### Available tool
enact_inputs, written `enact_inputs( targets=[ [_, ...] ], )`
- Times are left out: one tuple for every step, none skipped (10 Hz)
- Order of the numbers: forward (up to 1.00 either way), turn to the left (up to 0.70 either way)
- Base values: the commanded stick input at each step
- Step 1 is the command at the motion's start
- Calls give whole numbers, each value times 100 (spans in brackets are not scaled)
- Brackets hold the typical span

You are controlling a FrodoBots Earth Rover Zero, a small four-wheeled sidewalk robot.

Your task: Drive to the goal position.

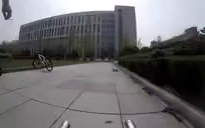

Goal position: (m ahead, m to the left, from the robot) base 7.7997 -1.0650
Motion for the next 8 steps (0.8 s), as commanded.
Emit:
enact_inputs(
  targets=[
    [100,7],
    [100,3],
    [100,-16],
    [100,-40],
    [100,-40],
    [100,-40],
    [100,-40],
    [100,-22]
  ],
)
